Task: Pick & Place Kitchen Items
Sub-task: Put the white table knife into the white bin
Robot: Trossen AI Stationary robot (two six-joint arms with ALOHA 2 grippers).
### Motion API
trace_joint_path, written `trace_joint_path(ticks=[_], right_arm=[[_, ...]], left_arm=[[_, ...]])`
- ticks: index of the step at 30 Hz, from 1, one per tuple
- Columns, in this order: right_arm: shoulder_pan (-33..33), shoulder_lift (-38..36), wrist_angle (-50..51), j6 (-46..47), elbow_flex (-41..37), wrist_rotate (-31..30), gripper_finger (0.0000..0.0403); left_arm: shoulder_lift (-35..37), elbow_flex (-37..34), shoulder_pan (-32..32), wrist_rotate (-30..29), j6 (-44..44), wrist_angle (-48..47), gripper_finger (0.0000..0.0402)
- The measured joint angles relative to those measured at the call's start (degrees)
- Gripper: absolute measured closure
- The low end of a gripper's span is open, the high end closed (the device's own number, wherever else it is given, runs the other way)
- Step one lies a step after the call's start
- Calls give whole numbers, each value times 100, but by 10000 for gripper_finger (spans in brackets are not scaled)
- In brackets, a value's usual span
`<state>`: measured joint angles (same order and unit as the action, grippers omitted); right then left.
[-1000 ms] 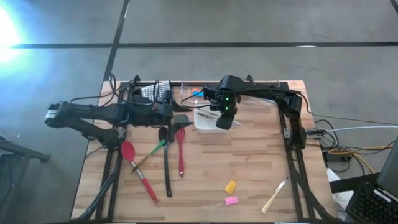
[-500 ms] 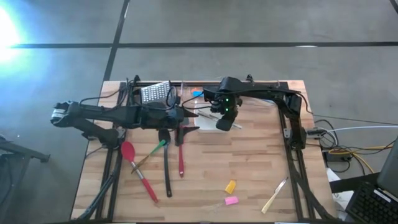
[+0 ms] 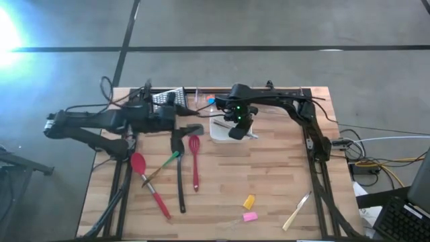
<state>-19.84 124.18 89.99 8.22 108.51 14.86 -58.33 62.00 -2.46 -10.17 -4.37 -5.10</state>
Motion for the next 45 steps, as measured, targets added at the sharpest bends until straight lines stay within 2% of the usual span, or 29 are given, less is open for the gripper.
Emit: trace_joint_path(ticks=[8,18,26,37,45], right_arm=[[-76,236,8,114,2,4,379],[-89,383,18,226,15,37,377],[-93,385,7,235,94,19,331],[-91,276,-19,231,94,2,355],[-93,-75,-12,233,94,-3,343]], left_arm=[[501,-4,2,0,-145,22,172],[687,2,2,0,-101,44,172],[685,2,2,0,19,30,172],[684,-15,2,0,32,29,172],[682,-22,2,1,32,20,172]])
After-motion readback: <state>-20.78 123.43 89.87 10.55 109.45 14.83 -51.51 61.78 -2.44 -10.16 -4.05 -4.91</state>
